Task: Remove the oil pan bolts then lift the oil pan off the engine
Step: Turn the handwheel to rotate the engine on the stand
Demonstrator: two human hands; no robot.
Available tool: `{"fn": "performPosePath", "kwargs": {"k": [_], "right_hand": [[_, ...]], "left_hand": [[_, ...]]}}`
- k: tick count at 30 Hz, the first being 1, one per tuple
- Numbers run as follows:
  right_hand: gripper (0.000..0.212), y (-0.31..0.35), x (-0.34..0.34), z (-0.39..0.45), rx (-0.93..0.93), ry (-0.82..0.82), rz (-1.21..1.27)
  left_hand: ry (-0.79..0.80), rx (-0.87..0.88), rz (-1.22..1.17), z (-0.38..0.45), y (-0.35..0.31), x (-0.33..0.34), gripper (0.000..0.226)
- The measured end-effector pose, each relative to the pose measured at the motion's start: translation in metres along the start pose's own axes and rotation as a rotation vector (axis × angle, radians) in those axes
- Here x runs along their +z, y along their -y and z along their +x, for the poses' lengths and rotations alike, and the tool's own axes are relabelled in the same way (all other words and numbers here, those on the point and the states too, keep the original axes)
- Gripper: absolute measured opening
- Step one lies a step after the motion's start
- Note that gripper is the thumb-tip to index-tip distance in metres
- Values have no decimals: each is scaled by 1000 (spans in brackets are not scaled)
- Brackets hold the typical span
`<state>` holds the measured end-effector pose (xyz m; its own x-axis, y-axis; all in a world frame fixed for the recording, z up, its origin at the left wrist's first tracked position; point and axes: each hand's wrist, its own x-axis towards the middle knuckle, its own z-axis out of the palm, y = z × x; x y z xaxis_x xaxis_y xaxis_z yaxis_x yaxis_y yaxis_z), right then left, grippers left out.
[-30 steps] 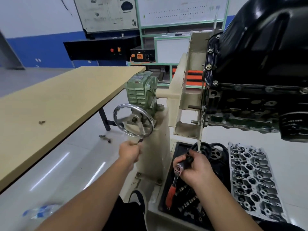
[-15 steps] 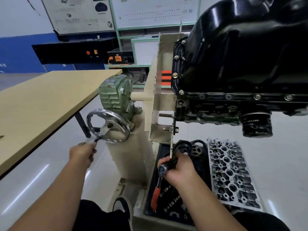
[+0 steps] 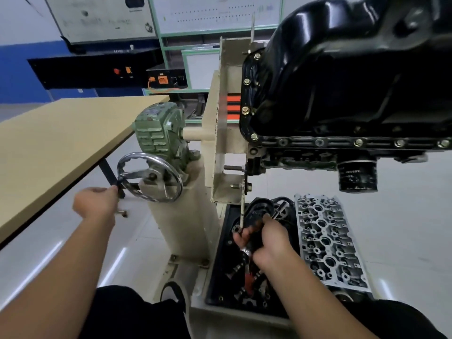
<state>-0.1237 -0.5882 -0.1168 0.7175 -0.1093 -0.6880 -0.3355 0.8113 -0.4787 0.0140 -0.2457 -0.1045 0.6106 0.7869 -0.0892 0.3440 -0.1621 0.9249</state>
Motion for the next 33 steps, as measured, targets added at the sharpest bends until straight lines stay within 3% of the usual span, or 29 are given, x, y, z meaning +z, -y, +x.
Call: {"fn": "performPosePath", "kwargs": {"k": [2, 4, 7, 9, 13, 15, 18, 22, 26, 29, 33], "right_hand": [[31, 9, -4, -9, -69, -4, -129], [27, 16, -8, -17, -117, 13, -219], [26, 19, -12, -30, -140, 52, -291], [25, 21, -13, -36, -159, 68, -298], [27, 24, -14, -42, -166, 98, -334], [28, 26, -16, -44, -142, 113, -290], [31, 28, -18, -45, -85, 129, -172], [34, 26, -15, -48, -38, 151, -95], [33, 17, -13, -52, -40, 177, -118], [32, 7, -7, -56, -61, 215, -169], [35, 3, -2, -58, -63, 232, -186]], "left_hand": [[7, -49, 158, -19, 26, 17, 21], [143, -31, 253, -58, 45, 44, 23], [284, 49, -13, -109, 31, 62, 12], [341, 44, -193, -100, -3, 53, 17], [146, 150, -274, -46, -43, 10, 18], [50, 114, -285, -23, -36, 5, 18], [4, -4, -102, -10, -3, 10, 23], [229, -6, 93, -85, 36, 37, 21], [368, -10, -310, -124, -11, 45, 22], [243, 111, -342, -85, -52, 14, 15], [-34, 205, -245, -46, -37, 9, 15]]}}
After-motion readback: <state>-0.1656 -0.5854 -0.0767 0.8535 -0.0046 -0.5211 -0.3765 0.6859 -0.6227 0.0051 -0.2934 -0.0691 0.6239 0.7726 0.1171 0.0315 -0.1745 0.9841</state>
